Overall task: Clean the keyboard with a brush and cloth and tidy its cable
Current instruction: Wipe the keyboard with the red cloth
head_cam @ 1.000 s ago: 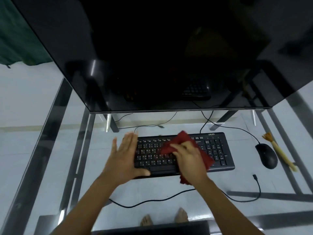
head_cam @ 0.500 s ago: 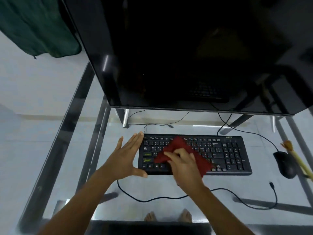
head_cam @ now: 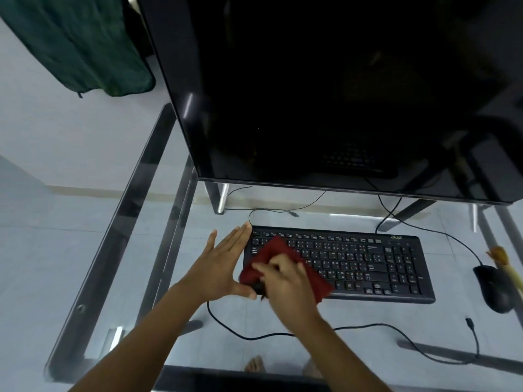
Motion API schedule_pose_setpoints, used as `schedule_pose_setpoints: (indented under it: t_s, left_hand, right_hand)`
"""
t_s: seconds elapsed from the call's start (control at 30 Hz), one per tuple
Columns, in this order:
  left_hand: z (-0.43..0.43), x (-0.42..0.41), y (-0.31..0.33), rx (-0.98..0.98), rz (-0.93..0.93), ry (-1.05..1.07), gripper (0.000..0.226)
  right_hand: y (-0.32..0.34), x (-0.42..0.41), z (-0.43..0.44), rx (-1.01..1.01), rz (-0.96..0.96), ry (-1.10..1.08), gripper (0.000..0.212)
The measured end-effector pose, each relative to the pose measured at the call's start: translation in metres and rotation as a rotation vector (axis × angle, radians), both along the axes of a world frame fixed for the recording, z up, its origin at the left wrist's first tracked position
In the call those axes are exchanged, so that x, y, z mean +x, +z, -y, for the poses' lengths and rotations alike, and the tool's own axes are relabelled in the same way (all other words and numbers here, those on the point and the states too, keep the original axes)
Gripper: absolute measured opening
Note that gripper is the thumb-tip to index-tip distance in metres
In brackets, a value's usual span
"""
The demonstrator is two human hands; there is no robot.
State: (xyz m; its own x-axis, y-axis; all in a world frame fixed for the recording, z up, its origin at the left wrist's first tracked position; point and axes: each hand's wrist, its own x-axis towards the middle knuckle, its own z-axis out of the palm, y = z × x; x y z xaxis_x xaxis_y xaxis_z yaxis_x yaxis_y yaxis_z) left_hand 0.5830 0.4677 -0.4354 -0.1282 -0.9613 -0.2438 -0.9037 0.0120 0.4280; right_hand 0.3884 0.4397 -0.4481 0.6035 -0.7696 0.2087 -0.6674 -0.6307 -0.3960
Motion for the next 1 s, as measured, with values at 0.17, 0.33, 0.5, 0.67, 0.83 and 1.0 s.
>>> schedule_pose_setpoints:
  t_s: [0.17, 0.33, 0.5, 0.67, 0.83, 1.0]
  left_hand:
    - [0.001, -0.001, 0.0, 0.002, -0.03, 0.009, 0.136]
    - [0.0, 0.001, -0.001, -0.012, -0.073, 0.003, 0.137]
    - [0.0, -0.001, 0.0, 0.007, -0.103, 0.017, 0.138]
    - [-0.001, 0.0, 0.0, 0.004, -0.135, 0.032, 0.14]
    - [-0.001, -0.002, 0.003, 0.022, -0.147, 0.071, 0.14]
    - [-0.002, -0.001, 0.001, -0.004, -0.141, 0.05, 0.143]
  right_hand:
    - [0.004, -0.018, 0.029, -0.002, 0.075, -0.357, 0.03]
    - [0.002, 0.023, -0.002, -0.008, 0.002, 0.08, 0.03]
    - [0.011, 0.002, 0.05, 0.041, 0.086, -0.283, 0.03]
    - [0.011, 0.014, 0.021, 0.035, -0.077, 0.206, 0.038]
    - [0.021, 0.019, 0.068, 0.101, -0.008, -0.114, 0.033]
    - [0.036, 0.01, 0.023, 0.25, -0.143, 0.38, 0.041]
